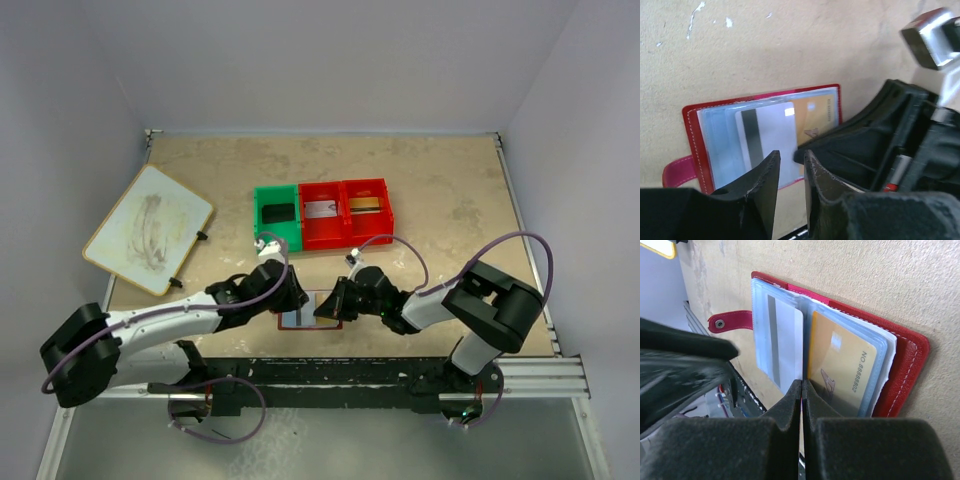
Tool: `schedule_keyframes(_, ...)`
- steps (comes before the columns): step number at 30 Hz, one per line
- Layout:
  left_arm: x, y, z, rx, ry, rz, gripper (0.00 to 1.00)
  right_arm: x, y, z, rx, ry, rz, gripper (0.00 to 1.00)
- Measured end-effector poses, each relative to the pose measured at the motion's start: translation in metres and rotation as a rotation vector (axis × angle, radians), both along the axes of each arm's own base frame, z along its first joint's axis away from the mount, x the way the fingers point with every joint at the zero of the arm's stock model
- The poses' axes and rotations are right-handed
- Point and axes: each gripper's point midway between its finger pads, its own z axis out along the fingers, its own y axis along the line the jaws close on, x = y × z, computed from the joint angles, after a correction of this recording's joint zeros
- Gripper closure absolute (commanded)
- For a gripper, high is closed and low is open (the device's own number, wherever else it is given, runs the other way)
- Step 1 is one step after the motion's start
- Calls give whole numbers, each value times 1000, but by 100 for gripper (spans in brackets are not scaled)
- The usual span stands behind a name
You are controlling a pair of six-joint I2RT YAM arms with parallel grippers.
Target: Take the credit cards out of the card holder
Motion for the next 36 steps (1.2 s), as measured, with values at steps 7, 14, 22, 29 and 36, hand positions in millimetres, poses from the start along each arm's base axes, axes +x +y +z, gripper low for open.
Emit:
schedule_keyframes(7, -14, 19, -51, 136, 86, 5, 82, 0, 0, 0, 0, 0, 0, 100)
schedule_keyframes(14, -17, 28, -51, 125, 66, 25, 84, 0, 0, 0, 2, 0, 1, 94)
schedule_keyframes(22, -18, 29, -52, 121, 70, 33, 86, 3, 4, 5, 25, -6, -6, 84)
schedule_keyframes(29, -18, 30, -52, 125, 70, 35, 87, 9, 11, 3, 47, 0, -2, 99)
schedule_keyframes(36, -20, 34, -52, 123, 65, 44, 88, 10, 9, 15, 72, -22, -10, 100)
